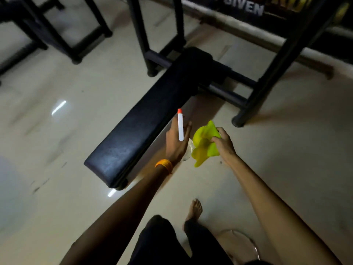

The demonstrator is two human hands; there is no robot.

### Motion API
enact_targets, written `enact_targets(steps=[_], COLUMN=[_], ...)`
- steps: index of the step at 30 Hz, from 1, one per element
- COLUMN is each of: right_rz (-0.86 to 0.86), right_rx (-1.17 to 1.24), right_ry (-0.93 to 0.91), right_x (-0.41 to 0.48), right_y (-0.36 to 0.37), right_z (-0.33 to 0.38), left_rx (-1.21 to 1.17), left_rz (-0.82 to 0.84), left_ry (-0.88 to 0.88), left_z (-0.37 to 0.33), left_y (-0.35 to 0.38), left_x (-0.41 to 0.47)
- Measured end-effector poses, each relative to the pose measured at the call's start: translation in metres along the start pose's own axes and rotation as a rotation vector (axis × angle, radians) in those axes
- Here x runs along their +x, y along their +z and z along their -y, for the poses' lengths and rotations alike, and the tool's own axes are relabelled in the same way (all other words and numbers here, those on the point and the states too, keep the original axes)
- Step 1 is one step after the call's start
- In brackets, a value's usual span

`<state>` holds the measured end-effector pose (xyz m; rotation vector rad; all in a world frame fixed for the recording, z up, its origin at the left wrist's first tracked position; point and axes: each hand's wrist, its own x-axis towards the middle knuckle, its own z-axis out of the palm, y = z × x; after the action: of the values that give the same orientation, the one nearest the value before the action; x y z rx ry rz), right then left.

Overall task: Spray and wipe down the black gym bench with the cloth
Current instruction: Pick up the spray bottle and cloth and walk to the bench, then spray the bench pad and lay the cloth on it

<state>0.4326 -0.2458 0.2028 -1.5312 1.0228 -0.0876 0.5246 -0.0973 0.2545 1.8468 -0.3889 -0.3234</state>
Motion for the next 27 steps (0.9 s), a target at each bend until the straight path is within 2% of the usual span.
enact_targets(steps=[9, 14, 17, 23, 27], right_rz=[0.213, 0.312, 0.370, 0.440, 0.596], right_rx=[-0.177, -0.304, -0.363, -0.464, -0.542], right_ry=[-0.077, -0.075, -0.078, -0.057, -0.083], right_x=[0.136, 0.222, 0.273, 0.374, 0.431], right_y=[0.066, 0.104, 0.131, 0.184, 0.227], right_z=[0.082, 0.118, 0.133, 0.129, 0.111], left_rx=[0.020, 0.123, 0.108, 0.058, 0.059], left_rz=[-0.271, -0.351, -0.389, -0.491, -0.639], left_ry=[-0.064, -0.207, -0.178, -0.232, -0.293], left_z=[0.043, 0.078, 0.098, 0.140, 0.180], left_y=[-0.019, -0.026, -0.034, -0.031, -0.016], left_x=[0.118, 0.190, 0.233, 0.295, 0.323])
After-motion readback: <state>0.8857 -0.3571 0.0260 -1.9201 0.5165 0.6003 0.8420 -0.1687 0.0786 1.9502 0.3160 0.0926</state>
